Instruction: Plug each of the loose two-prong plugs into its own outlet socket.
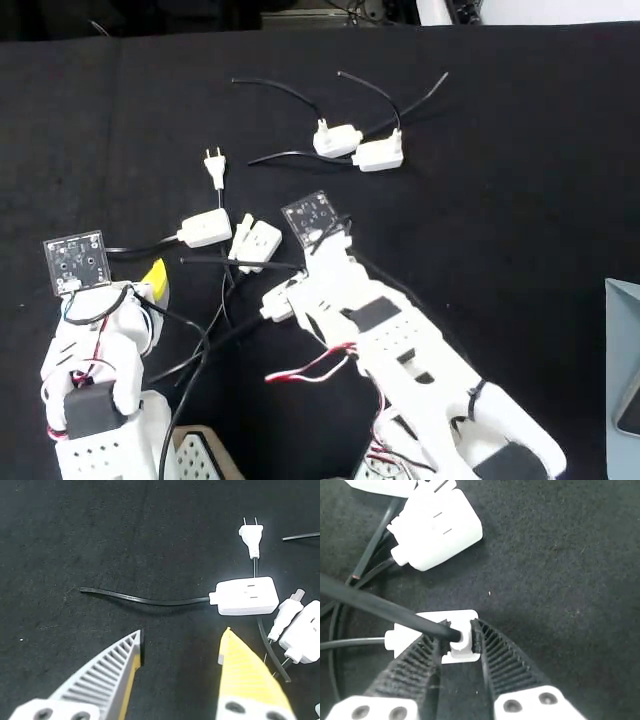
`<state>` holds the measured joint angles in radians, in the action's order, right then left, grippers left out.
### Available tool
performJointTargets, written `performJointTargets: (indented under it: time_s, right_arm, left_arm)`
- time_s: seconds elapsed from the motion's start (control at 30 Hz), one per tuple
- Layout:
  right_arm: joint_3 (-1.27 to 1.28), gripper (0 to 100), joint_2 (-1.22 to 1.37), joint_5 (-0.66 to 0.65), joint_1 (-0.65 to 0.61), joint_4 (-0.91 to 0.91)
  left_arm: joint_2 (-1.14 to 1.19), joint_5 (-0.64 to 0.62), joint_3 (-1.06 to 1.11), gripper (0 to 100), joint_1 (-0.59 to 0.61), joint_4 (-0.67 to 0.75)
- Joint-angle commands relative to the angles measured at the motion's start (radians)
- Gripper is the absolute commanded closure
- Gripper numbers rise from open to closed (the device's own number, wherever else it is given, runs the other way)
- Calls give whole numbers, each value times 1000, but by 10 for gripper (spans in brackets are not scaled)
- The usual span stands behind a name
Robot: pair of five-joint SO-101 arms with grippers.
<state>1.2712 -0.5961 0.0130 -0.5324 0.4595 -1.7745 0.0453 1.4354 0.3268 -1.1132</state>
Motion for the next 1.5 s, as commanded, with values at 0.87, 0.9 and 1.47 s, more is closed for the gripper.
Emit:
performJointTargets:
  time_s: [0.87, 0.9, 1.47]
  right_arm:
    - [-332, 983, -15, 95, 453, -236]
    - [-332, 983, 28, 95, 465, -275]
    - [-621, 797, 375, 157, 528, 34]
  left_arm:
    - [-8, -2, 13, 748, 1, 3]
    - [-8, -2, 13, 748, 1, 3]
    - [-8, -2, 39, 748, 8, 43]
